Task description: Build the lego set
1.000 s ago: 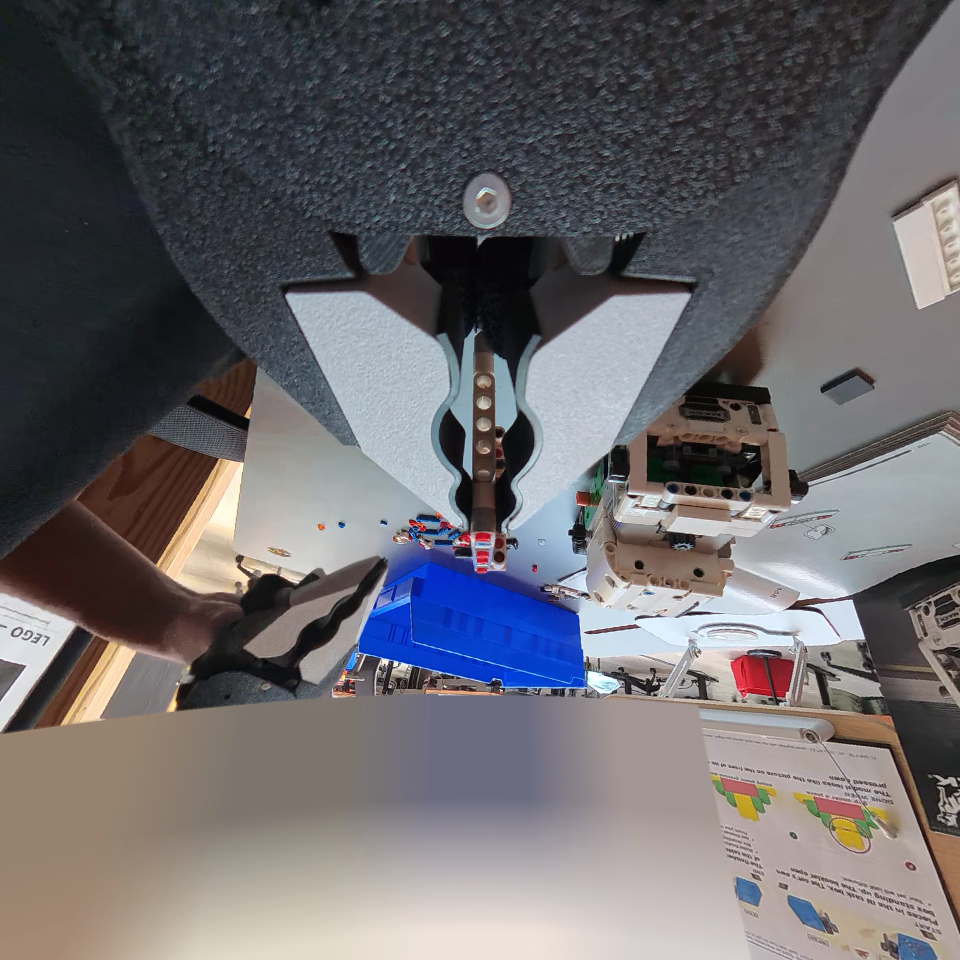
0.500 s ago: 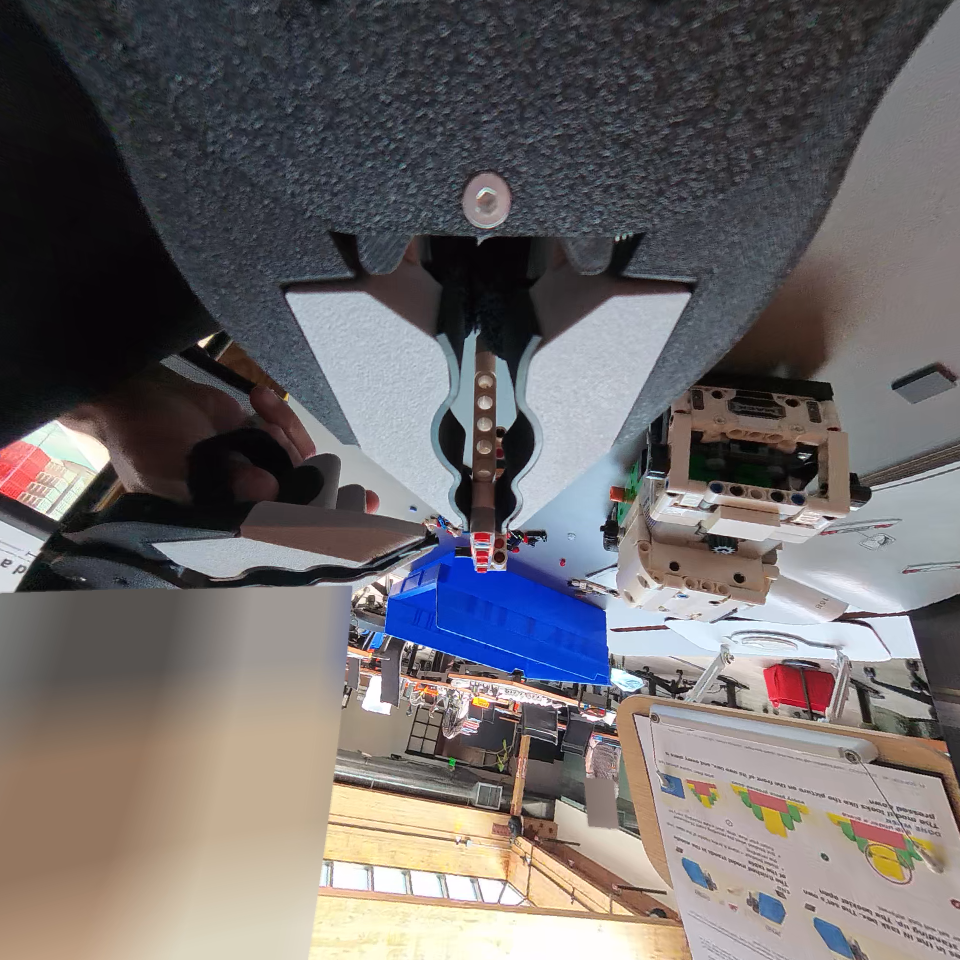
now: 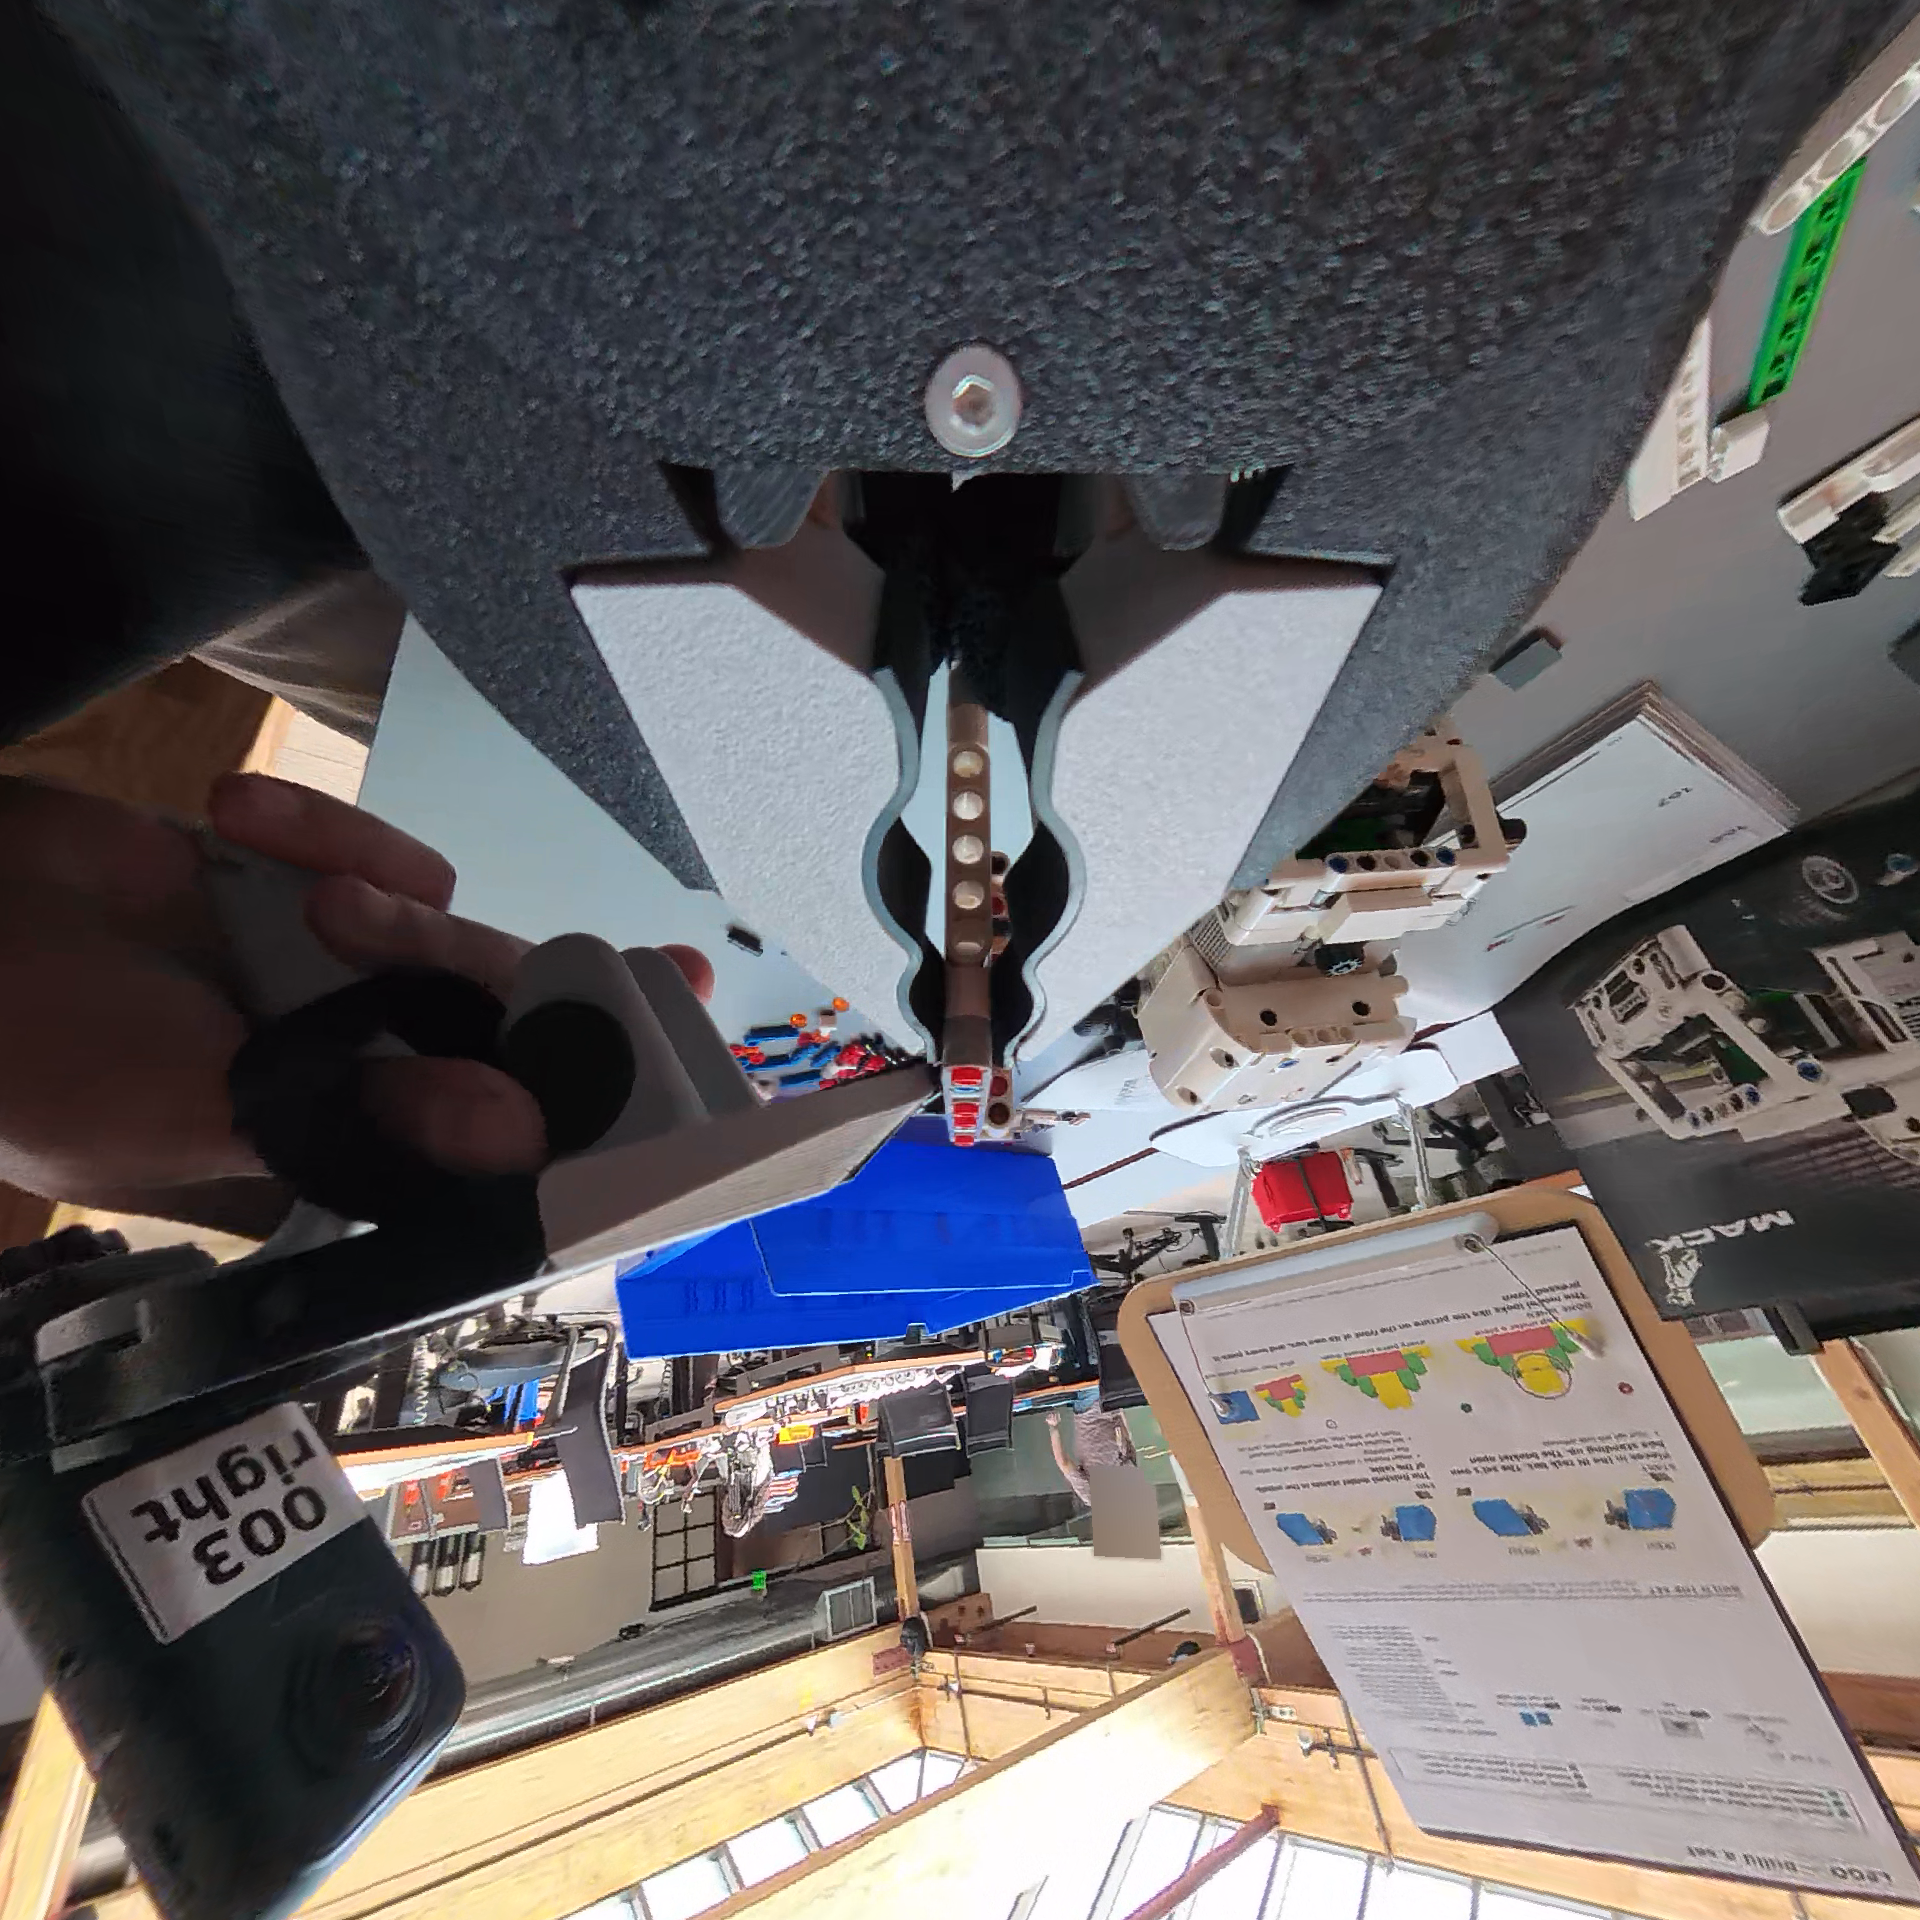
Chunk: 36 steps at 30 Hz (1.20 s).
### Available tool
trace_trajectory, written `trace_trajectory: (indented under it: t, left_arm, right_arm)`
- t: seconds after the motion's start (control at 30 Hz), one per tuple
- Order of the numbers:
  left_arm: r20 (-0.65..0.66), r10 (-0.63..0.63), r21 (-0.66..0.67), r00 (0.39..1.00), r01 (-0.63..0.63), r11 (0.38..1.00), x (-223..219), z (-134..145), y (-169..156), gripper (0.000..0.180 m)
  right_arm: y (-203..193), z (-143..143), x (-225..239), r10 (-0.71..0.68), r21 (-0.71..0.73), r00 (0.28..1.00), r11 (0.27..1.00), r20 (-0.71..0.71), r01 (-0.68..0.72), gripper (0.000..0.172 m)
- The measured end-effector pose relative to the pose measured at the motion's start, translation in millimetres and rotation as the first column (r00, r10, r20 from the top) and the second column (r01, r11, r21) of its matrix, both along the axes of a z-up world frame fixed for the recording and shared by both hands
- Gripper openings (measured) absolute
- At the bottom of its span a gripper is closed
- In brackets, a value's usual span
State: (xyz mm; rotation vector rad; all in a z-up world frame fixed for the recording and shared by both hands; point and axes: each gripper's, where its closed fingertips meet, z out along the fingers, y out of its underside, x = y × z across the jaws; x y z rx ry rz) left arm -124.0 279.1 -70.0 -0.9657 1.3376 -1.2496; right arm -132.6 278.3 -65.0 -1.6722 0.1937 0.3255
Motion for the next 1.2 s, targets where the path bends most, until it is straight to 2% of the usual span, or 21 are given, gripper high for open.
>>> trace_trajectory:
  t: [0.2, 0.37, 0.5, 0.57, 0.63, 0.7, 0.73, 0.8, 0.9, 1.0, 1.2]
  left_arm:
    - [0.014, 0.027, 0.007, 1.000, -0.027, 1.000, 1.0, 1.1, -1.5, 0.005]
    - [0.008, 0.041, 0.033, 0.999, -0.041, 0.999, 2.3, -0.6, -2.4, 0.006]
    - [-0.034, 0.050, 0.015, 0.998, -0.049, 0.999, 6.5, -6.8, 1.0, 0.005]
    - [-0.047, 0.026, -0.065, 0.999, -0.029, 0.997, 6.9, -6.7, 6.6, 0.006]
    - [-0.068, -0.016, -0.191, 0.998, 0.003, 0.982, 7.4, -5.9, 13.6, 0.006]
    - [-0.105, -0.092, -0.331, 0.990, 0.053, 0.942, 8.6, -8.6, 16.0, 0.006]
    - [-0.123, -0.123, -0.391, 0.985, 0.066, 0.918, 9.0, -10.8, 17.2, 0.006]
    - [-0.130, -0.156, -0.449, 0.979, 0.082, 0.890, 8.6, -12.2, 20.0, 0.006]
    - [-0.139, -0.156, -0.422, 0.978, 0.084, 0.903, 7.4, -13.3, 20.6, 0.006]
    - [-0.145, -0.153, -0.378, 0.978, 0.088, 0.922, 6.7, -14.1, 16.3, 0.006]
    - [-0.149, -0.139, -0.308, 0.979, 0.088, 0.947, 6.2, -15.0, 8.8, 0.006]
  right_arm:
    - [-1.1, 2.4, 0.4, 0.049, 0.068, 0.979, 0.997, -0.197, -0.037, 0.003]
    - [-2.0, 1.3, 1.2, 0.114, 0.051, 0.949, 0.993, -0.293, -0.104, 0.003]
    - [-4.1, -6.8, 9.1, 0.095, 0.022, 0.968, 0.995, -0.233, -0.092, 0.003]
    - [-8.9, -6.5, 10.5, 0.120, 0.009, 0.982, 0.993, -0.144, -0.120, 0.003]
    - [-16.9, -18.1, 14.0, 0.161, -0.110, 0.987, 0.981, 0.014, -0.159, 0.003]
    - [-33.5, -53.2, 20.9, 0.265, -0.374, 0.949, 0.909, 0.172, -0.186, 0.003]
    - [-50.0, -77.3, 26.2, 0.349, -0.539, 0.913, 0.821, 0.213, -0.188, 0.003]
    - [-76.5, -105.6, 47.0, 0.434, -0.697, 0.844, 0.709, 0.315, -0.105, 0.003]
    - [-99.3, -119.7, 52.6, 0.489, -0.781, 0.843, 0.607, 0.224, -0.145, 0.003]
    - [-111.7, -125.6, 58.9, 0.541, -0.834, 0.812, 0.535, 0.218, -0.133, 0.003]
    - [-113.0, -125.5, 64.2, 0.577, -0.867, 0.792, 0.481, 0.199, -0.133, 0.004]
